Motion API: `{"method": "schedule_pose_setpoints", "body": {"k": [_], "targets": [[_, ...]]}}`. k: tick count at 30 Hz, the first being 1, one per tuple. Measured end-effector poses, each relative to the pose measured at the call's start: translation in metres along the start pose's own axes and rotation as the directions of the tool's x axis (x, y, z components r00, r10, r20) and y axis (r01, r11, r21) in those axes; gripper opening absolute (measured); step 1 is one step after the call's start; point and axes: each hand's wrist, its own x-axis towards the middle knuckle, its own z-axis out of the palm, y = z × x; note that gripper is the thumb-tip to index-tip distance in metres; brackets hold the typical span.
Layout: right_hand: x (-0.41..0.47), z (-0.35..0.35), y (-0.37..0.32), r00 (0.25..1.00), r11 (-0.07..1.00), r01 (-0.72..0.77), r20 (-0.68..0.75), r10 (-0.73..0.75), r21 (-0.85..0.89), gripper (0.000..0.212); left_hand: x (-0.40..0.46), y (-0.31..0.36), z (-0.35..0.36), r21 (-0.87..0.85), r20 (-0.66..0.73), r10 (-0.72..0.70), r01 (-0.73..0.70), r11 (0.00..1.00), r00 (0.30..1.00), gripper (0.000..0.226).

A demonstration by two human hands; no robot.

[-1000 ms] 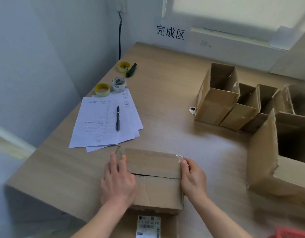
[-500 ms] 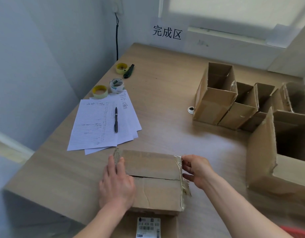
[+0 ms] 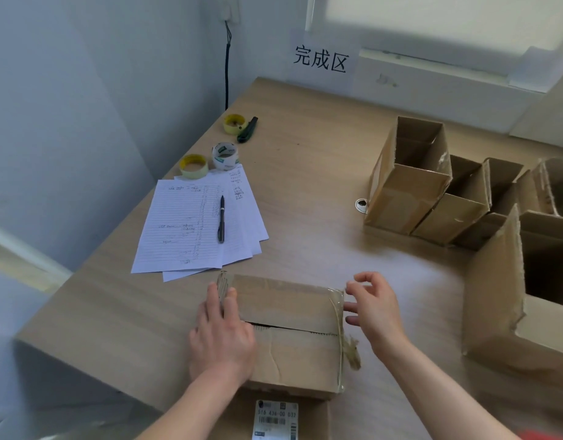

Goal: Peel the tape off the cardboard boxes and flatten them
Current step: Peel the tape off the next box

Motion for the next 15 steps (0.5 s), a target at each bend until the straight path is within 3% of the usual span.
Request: {"method": "schedule_pose_setpoints", "body": {"k": [2, 5, 9, 12, 15], "targets": [[0.009, -0.002, -0.006, 0.992, 0.993, -0.111, 0.057, 0.113, -0.045, 0.021, 0.000, 0.001, 0.001, -0.008, 0.001, -0.003, 0.003, 1.000, 1.000, 0.059], [0.019, 0.001, -0.014, 0.977, 0.952, -0.143, 0.113, 0.178, -0.269, 0.033, 0.000, 0.001, 0.001, 0.000, 0.002, 0.004, -0.004, 1.000, 1.000, 0.060], [0.028, 0.003, -0.018, 0.993, 0.892, -0.026, 0.093, 0.076, -0.451, 0.024, 0.000, 0.001, 0.001, -0.005, -0.007, 0.003, -0.003, 1.000, 1.000, 0.060], [0.026, 0.002, -0.015, 0.990, 0.779, 0.123, 0.132, -0.053, -0.615, 0.031, 0.000, 0.000, 0.001, -0.004, -0.011, 0.001, -0.002, 1.000, 1.000, 0.060], [0.023, 0.002, -0.006, 0.986, 0.819, 0.165, 0.117, -0.120, -0.550, 0.032, 0.000, 0.000, 0.001, -0.002, -0.016, 0.002, -0.002, 1.000, 1.000, 0.060]]}}
